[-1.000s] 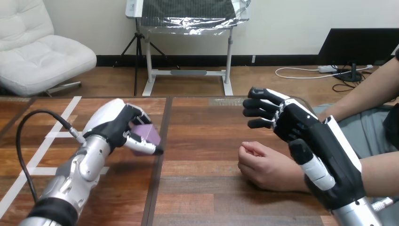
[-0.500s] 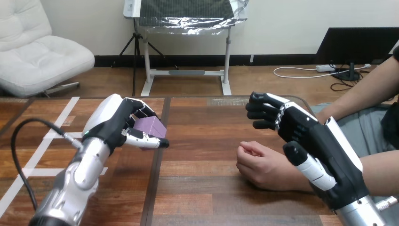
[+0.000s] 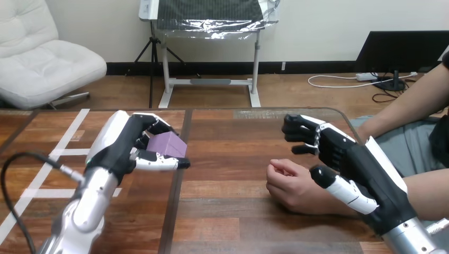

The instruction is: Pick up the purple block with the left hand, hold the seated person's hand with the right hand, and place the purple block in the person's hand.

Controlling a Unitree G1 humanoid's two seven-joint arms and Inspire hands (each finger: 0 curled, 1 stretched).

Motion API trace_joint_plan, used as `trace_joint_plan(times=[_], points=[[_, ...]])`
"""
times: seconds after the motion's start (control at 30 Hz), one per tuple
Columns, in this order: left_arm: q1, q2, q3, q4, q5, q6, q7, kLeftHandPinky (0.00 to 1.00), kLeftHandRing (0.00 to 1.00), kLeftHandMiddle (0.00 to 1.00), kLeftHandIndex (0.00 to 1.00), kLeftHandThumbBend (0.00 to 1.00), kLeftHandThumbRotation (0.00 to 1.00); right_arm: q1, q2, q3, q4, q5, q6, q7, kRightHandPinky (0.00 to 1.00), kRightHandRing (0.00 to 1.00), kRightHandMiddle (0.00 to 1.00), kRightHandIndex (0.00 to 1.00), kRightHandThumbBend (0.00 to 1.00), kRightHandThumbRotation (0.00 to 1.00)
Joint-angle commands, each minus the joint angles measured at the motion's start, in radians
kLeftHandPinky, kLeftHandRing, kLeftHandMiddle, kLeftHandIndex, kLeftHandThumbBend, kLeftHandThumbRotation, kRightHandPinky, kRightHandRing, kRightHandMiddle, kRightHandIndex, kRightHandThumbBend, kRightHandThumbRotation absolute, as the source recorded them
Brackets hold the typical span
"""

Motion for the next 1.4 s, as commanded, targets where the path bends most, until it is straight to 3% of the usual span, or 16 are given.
trace_joint_plan(times=[0.0, 0.33, 0.73, 0.97, 1.37], points=[[0.038, 0.011, 0.118, -0.295, -0.057, -0.001, 0.031, 0.42, 0.45, 0.47, 0.46, 0.61, 0.0, -0.185, -0.058, -0.05, 0.089, -0.024, -0.062, -0.024, 0.77, 0.82, 0.83, 0.84, 0.91, 0.76], [0.133, -0.023, 0.175, -0.445, -0.094, 0.026, 0.039, 0.35, 0.41, 0.44, 0.44, 0.6, 0.0, -0.222, -0.11, -0.054, 0.161, -0.079, -0.107, -0.039, 0.76, 0.81, 0.83, 0.85, 0.86, 0.7], [0.242, -0.076, 0.223, -0.593, -0.123, 0.031, 0.068, 0.31, 0.38, 0.42, 0.43, 0.59, 0.0, -0.258, -0.167, -0.05, 0.227, -0.116, -0.119, -0.039, 0.76, 0.82, 0.84, 0.86, 0.84, 0.64], [0.29, -0.091, 0.241, -0.629, -0.144, -0.026, 0.076, 0.3, 0.36, 0.4, 0.42, 0.58, 0.0, -0.272, -0.204, -0.046, 0.25, -0.16, -0.107, -0.049, 0.77, 0.82, 0.85, 0.86, 0.86, 0.64], [0.344, -0.122, 0.26, -0.688, -0.162, -0.057, 0.086, 0.28, 0.34, 0.39, 0.41, 0.56, 0.0, -0.287, -0.248, -0.044, 0.276, -0.18, -0.07, -0.046, 0.75, 0.83, 0.86, 0.87, 0.9, 0.62]])
